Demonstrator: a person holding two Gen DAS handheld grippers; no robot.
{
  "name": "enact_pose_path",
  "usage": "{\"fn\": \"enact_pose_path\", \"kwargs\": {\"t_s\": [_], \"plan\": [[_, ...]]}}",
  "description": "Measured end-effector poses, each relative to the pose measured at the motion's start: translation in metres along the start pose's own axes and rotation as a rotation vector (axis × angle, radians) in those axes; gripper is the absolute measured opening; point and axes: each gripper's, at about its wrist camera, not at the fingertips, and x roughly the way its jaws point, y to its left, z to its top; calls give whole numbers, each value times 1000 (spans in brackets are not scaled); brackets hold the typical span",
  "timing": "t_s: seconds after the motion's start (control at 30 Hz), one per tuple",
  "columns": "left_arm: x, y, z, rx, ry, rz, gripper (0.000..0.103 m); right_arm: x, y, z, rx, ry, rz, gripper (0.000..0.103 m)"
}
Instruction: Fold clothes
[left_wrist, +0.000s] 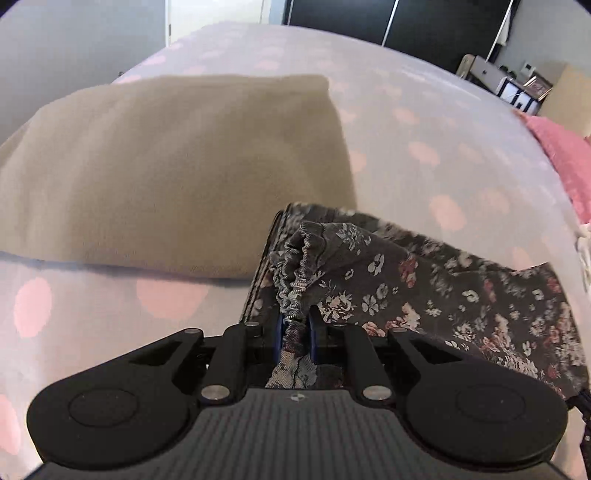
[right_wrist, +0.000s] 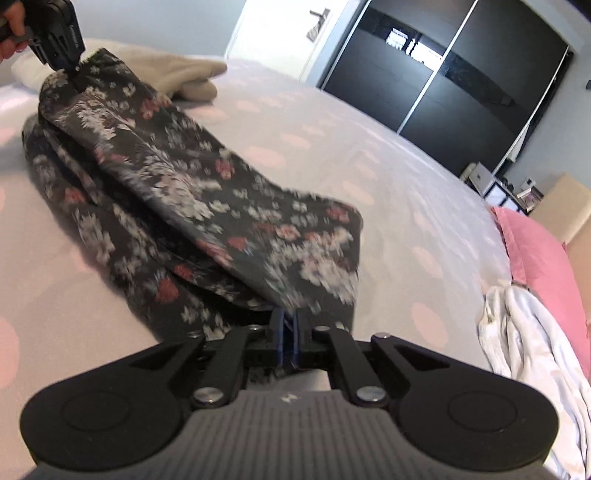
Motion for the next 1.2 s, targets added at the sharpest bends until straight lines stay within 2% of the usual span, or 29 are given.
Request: {"fn": "enact_pose_path", "kwargs": {"t_s": [0.1,0.23,0.3,0.5,0.57,0.6,0.63,0.7,0.83,1.03,1.07,1.13,1.2], "plan": [[7,4,-2,-9,15,9,17,-2,-8,-5,40,48,26,9],[8,5,-6,-5,18,9,18,-20,-14,-12,137,70,93,12],[7,5,-6,4,17,11,21,-30,-17,-13,186,44,117,13],[7,9,-8,-6,15,13,24,-38,-31,-1,259,-34,104,15],[8,8,-9,-6,19,17,24,-40,-35,3,284,-60,100,26],[9,7,-9,-6,20,19,24,-41,-37,4,296,-68,96,36],[9,7,-9,-4,20,20,24,-39,-36,0,308,-44,79,43],[9,7,-8,-8,23,20,24,-33,-27,-9,291,0,61,49],[13,8,-9,-16,30,26,24,-19,-8,-23,238,49,44,48],[13,10,-10,-28,33,24,24,11,-26,-25,369,83,25,46],[13,10,-10,-30,34,23,24,17,-29,-25,372,88,-4,46],[15,11,-10,-33,41,29,25,23,-32,-24,359,85,-71,33],[17,11,-11,-25,50,50,24,24,-39,-29,397,89,-68,32]]}}
